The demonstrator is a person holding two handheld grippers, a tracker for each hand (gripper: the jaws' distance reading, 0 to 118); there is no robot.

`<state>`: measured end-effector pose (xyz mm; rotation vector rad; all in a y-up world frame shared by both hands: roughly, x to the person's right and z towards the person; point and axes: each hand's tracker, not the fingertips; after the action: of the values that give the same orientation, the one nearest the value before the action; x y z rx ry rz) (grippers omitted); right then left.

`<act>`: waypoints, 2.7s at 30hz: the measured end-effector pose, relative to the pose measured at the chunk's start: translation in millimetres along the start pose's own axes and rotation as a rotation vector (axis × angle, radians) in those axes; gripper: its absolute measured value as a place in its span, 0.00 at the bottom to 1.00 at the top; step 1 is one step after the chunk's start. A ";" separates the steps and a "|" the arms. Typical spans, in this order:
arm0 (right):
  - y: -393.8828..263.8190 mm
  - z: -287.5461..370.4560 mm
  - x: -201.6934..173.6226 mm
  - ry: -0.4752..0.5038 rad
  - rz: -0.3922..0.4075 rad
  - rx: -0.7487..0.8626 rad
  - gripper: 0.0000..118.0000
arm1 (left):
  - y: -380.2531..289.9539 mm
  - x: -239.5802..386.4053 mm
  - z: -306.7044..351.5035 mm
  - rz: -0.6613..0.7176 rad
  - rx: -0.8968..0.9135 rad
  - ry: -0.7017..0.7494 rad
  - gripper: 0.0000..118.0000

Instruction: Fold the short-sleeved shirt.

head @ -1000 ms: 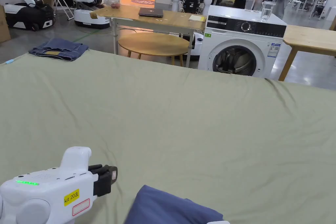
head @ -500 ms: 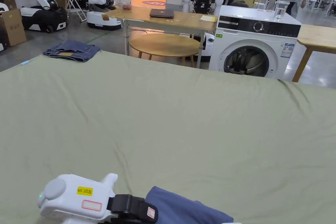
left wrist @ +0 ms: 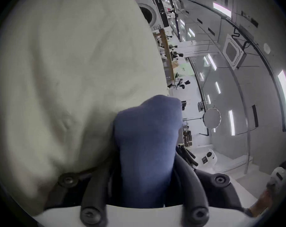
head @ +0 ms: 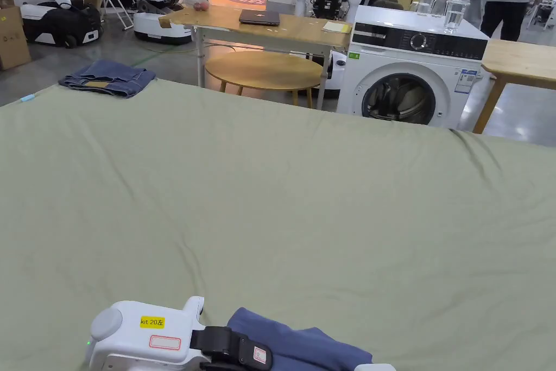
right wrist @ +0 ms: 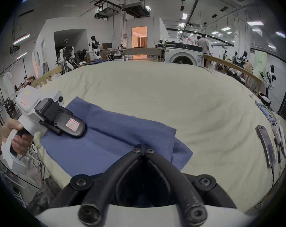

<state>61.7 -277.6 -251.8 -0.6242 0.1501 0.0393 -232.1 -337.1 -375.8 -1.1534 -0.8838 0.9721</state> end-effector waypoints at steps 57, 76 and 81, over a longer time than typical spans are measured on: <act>91.1 -10.9 48.1 -0.099 -0.013 0.160 0.00 | 103.4 90.8 383.6 -0.102 0.378 1.070 0.52; 122.6 1.9 61.2 -0.156 -0.086 0.273 0.00 | 23.8 145.1 78.7 -0.698 0.727 0.817 0.52; 132.1 10.2 70.5 -0.182 -0.111 0.332 0.00 | 9.3 167.3 20.7 -0.811 0.834 0.891 0.46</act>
<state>121.9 -165.2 -330.9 -0.2942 -0.0546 -0.0354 -196.6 -172.2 -370.0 -0.3251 -0.1047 0.0424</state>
